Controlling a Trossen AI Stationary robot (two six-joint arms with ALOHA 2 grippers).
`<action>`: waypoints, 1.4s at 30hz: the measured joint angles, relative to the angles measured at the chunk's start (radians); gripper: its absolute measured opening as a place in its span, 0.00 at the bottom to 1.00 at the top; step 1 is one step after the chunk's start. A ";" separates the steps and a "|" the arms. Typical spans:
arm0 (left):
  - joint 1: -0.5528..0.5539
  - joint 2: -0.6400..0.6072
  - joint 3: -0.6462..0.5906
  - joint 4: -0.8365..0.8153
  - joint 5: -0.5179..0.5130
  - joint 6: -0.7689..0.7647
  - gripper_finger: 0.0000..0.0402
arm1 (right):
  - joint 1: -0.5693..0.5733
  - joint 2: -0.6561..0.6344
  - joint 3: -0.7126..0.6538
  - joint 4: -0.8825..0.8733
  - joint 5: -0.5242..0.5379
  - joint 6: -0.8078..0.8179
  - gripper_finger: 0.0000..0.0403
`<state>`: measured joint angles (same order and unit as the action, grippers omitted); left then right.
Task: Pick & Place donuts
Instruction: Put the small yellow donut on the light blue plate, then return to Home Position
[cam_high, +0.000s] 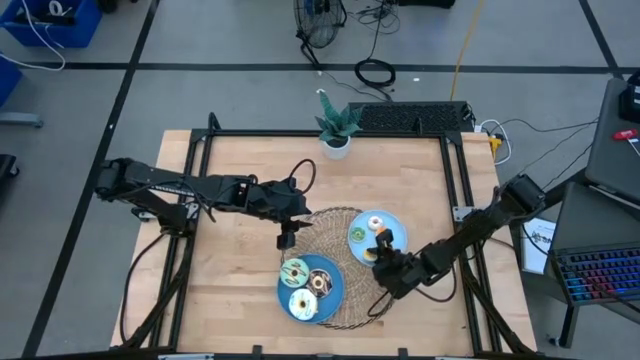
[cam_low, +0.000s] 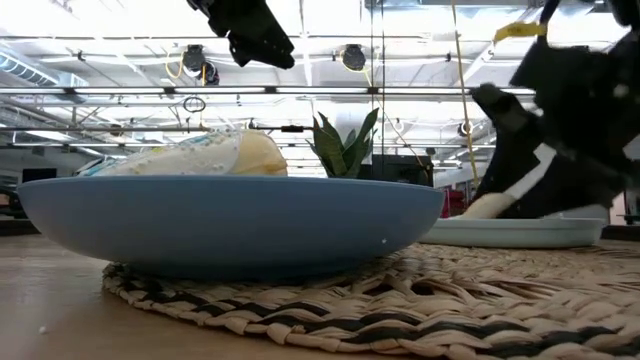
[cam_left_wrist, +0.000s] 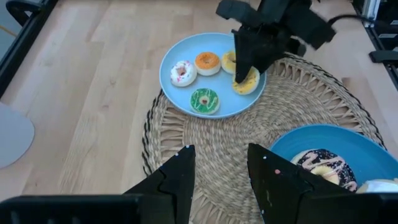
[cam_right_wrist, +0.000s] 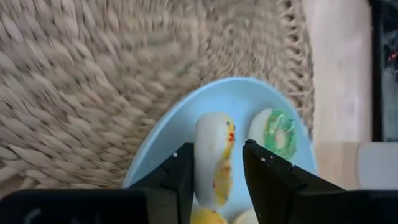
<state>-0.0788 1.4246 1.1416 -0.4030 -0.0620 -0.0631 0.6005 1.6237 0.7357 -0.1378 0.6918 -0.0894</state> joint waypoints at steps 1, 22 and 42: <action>0.000 0.000 0.000 -0.001 0.000 0.000 0.37 | 0.002 -0.014 0.000 -0.001 0.001 -0.003 0.30; 0.000 0.000 0.000 -0.013 0.000 -0.010 0.37 | 0.003 -0.186 0.002 0.003 -0.098 0.019 0.29; -0.014 -0.243 -0.226 0.189 0.028 0.054 0.37 | 0.010 -0.741 -0.050 -0.039 -0.341 0.160 0.24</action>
<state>-0.0929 1.1812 0.9156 -0.2144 -0.0335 -0.0089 0.6102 0.8824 0.6853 -0.1765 0.3506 0.0703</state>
